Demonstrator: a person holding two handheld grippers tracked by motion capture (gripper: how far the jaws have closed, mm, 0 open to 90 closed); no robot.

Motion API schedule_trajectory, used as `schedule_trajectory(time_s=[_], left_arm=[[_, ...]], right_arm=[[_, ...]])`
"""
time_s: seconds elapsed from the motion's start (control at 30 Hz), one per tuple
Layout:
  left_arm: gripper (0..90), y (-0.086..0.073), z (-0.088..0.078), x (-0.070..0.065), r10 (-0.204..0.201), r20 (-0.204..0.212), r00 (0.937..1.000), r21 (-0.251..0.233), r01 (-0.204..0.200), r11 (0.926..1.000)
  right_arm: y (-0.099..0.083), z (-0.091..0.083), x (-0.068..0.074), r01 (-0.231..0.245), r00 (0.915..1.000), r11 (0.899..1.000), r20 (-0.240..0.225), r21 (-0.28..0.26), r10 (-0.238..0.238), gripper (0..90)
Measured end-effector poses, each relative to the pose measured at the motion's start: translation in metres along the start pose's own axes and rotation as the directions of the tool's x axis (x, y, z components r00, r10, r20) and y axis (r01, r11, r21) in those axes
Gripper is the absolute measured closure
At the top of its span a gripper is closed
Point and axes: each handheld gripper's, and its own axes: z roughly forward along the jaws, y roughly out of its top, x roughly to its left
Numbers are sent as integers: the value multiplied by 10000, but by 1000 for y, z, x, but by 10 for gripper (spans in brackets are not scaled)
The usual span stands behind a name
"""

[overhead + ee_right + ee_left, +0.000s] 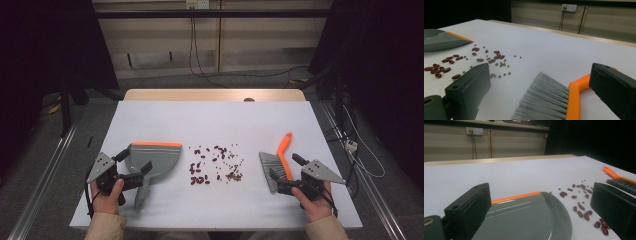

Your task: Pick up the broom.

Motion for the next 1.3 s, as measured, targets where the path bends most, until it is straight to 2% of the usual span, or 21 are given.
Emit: schedule_trajectory(time_s=[0.13,0.37,0.5,0.7,0.87,0.9,0.93,0.97,1.07,1.13,1.2,1.23,1.27,1.3], left_arm=[[31,0,0,0,-8,-26,10000,8,8,10000],[32,0,0,0,-15,97,10000,4,15,10000],[32,0,0,1,-14,51,10000,-1,14,10000],[32,0,-1,1,-47,18,10000,1,47,10000],[32,0,-1,1,-68,24,10000,4,68,10000],[32,0,-1,1,-80,30,10000,22,80,10000],[32,0,-1,1,-80,30,10000,22,80,10000],[32,0,-1,2,-63,-13,10000,10,63,10000],[32,0,-1,3,-79,-14,10000,-3,79,10000],[32,0,-1,3,-101,-3,9999,-28,101,9999],[32,0,-1,4,-97,-12,10000,1,97,10000],[32,0,-1,4,-93,-1,10000,-3,93,10000],[32,0,-1,4,-96,-4,10000,-7,96,10000],[32,0,-1,4,-96,-4,10000,-7,96,10000]], right_arm=[[3,4,-2,29,10000,9999,-53,102,-29,34],[12,12,-13,-181,9989,9988,445,455,160,34],[16,22,-21,-260,9962,9956,846,896,184,40],[20,38,-37,-794,9863,9861,1547,1458,565,43],[20,52,-43,-1171,9795,9724,1852,2017,795,77],[19,55,-45,-1380,9772,9678,1884,2105,983,91],[19,55,-45,-1380,9772,9678,1884,2105,983,91],[18,60,-47,-1657,9725,9570,2006,2382,1185,125],[18,66,-49,-1784,9694,9436,2143,2789,1199,193],[17,68,-50,-1797,9654,9415,2351,2851,1131,207],[16,71,-50,-2107,9604,9272,2422,3097,1374,283],[16,73,-51,-2272,9573,9199,2468,3196,1507,286],[15,73,-51,-2370,9529,9190,2595,3152,1568,296],[15,74,-52,-2366,9527,9175,2617,3198,1544,335]])
